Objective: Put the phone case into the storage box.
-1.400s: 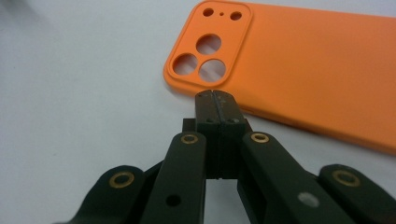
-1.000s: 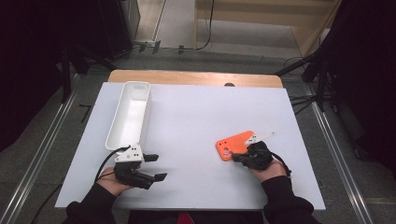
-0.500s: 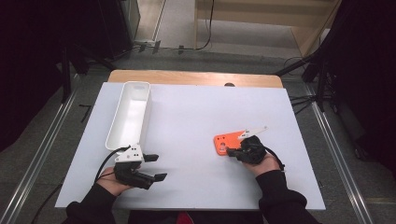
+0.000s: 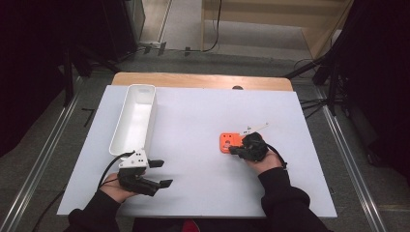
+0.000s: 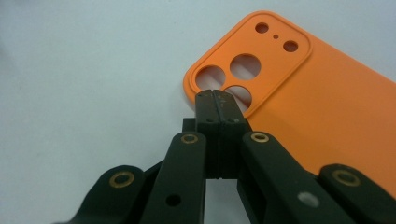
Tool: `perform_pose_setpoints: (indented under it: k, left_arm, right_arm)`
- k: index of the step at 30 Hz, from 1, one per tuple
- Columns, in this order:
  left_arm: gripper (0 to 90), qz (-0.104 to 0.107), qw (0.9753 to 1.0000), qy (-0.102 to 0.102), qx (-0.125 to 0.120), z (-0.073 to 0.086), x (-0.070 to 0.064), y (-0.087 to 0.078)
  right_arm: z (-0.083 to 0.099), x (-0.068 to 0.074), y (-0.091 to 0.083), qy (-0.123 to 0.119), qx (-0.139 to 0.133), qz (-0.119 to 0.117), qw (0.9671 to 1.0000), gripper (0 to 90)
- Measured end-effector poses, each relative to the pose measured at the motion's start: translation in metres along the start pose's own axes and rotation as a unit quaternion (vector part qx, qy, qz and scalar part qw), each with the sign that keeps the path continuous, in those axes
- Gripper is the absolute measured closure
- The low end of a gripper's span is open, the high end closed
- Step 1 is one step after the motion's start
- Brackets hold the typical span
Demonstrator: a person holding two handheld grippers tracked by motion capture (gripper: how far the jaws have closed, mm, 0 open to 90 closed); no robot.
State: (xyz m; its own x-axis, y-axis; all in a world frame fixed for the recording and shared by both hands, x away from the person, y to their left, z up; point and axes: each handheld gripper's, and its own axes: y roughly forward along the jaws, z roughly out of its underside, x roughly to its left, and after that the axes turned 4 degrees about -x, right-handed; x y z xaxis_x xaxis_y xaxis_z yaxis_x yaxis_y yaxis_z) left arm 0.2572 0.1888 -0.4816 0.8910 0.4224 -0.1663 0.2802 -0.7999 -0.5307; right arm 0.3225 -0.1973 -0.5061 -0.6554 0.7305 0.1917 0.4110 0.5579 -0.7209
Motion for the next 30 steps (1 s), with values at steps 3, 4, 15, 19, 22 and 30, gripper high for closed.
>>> perform_pose_setpoints:
  k: [3,4,15,19,22,30]
  left_arm:
    - [23.8,0.0,1.0,0.001,0.002,0.0,0.0,0.0]
    - [23.8,0.0,1.0,0.001,0.002,0.0,0.0,0.0]
    - [23.8,-0.003,1.0,-0.003,0.0,0.002,-0.001,-0.001]
    - [23.8,-0.004,1.0,-0.004,0.001,0.003,0.0,-0.002]
    - [23.8,-0.005,1.0,-0.005,0.003,0.003,-0.001,-0.002]
    - [23.8,-0.008,0.9999,-0.008,0.002,0.006,-0.002,-0.004]
  right_arm:
    - [-0.003,-0.001,0.002,0.002,-0.001,0.001,1.0,88.1]
    - [-0.004,-0.002,0.003,0.003,-0.002,0.001,1.0,88.1]
    - [-0.022,-0.011,0.018,0.011,-0.005,-0.005,0.9999,88.1]
    - [-0.027,-0.013,0.021,0.012,-0.007,0.001,0.9999,88.1]
    - [-0.031,-0.017,0.024,0.016,-0.01,0.003,0.9998,88.1]
    - [-0.039,-0.025,0.03,0.023,-0.018,0.004,0.9995,88.1]
